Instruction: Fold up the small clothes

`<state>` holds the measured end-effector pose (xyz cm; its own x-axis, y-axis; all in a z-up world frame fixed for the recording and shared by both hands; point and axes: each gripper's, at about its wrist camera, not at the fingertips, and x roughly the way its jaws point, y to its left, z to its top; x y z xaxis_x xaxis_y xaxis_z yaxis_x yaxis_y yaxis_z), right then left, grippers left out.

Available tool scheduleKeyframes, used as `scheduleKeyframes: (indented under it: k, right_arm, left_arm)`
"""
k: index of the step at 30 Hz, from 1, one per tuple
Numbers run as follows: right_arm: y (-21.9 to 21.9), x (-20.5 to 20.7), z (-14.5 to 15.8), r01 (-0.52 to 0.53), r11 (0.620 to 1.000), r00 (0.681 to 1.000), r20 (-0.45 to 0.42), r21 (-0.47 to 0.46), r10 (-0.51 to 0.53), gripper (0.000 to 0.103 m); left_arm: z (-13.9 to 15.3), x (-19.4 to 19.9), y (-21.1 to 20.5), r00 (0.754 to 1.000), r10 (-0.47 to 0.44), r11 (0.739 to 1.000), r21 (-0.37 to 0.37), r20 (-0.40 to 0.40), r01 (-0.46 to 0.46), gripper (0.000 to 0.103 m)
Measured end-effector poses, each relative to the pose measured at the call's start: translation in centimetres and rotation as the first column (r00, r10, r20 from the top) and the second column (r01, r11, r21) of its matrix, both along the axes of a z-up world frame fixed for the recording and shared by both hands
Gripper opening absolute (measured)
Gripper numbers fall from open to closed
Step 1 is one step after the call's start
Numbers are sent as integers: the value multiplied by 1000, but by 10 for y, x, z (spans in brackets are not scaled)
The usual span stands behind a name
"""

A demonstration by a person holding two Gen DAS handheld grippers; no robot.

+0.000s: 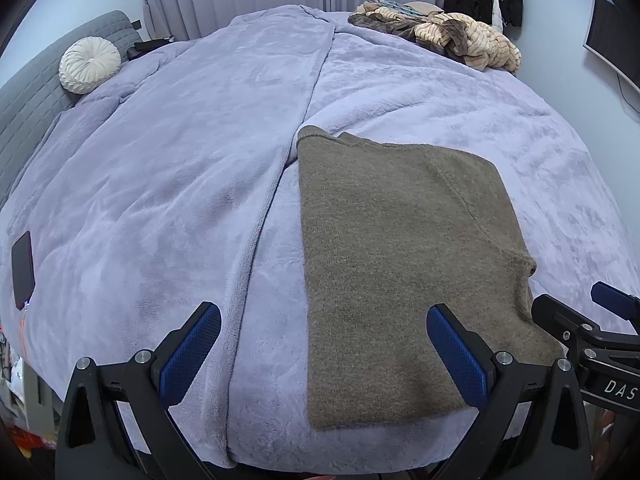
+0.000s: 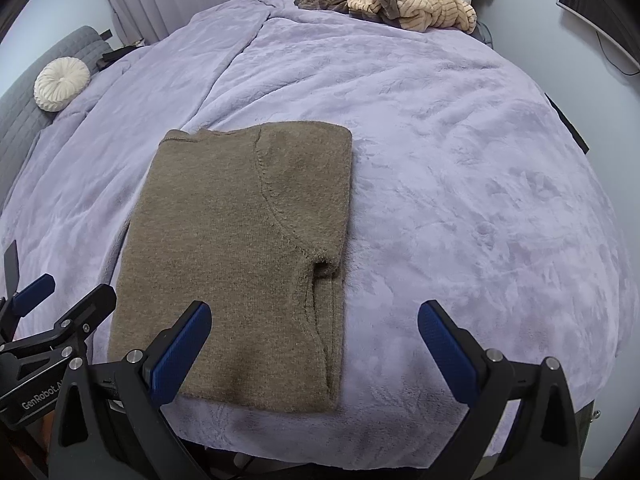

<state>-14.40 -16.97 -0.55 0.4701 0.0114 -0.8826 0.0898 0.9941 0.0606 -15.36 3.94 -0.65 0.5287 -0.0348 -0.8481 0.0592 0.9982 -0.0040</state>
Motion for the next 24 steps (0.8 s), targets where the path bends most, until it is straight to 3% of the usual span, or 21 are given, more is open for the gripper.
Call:
scheduleKeyframes:
  k: [24]
  right_arm:
    - [3,-2,-1,-1,1000,1000,-3,-1,1,103]
  left_arm:
    - [-3,0,2,1000,2,1000,2,-5,-2,103]
